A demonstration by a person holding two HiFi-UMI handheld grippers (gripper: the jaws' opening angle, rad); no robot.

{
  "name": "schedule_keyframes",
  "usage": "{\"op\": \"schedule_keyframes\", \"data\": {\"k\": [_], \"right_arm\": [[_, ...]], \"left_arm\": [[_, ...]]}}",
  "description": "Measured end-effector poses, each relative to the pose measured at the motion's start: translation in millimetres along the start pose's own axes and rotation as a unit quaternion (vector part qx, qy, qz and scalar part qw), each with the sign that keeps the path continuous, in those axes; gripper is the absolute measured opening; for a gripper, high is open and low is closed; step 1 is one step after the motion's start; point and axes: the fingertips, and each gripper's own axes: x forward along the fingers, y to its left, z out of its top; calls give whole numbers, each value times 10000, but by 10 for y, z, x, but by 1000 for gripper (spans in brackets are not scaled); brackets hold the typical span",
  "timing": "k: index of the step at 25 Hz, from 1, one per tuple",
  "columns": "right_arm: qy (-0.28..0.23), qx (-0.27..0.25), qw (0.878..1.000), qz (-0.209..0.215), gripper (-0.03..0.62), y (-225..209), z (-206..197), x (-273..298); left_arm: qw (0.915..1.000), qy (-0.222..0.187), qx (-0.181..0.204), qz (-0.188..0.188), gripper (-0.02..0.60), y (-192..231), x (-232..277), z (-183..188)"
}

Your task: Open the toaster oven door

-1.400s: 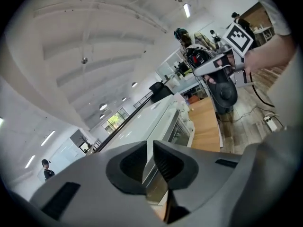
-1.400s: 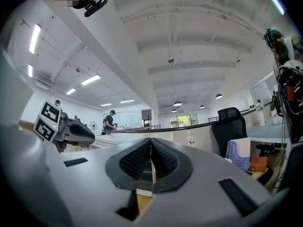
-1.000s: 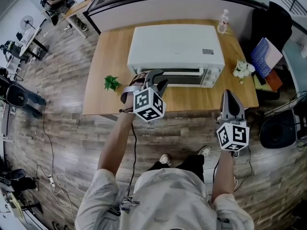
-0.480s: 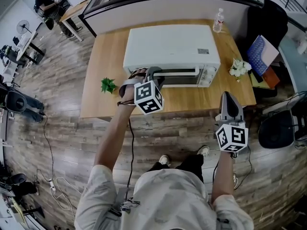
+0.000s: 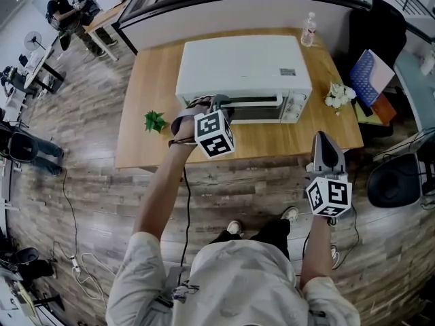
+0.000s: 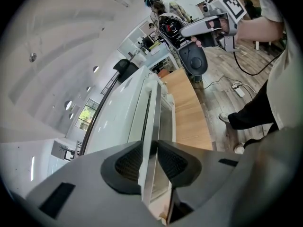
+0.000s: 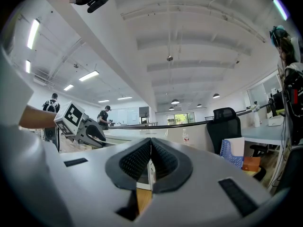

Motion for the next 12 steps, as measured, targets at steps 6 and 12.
{"op": "schedule_keyframes", "data": {"k": [6, 12], "right_arm": [[-3, -28, 10000, 31, 23, 18, -4, -39], [-10, -88, 9999, 82, 23, 57, 9, -40]], "left_arm": [[9999, 31, 71, -125, 110, -15, 18, 2], [9999, 87, 119, -77, 110, -18, 27, 0]]}}
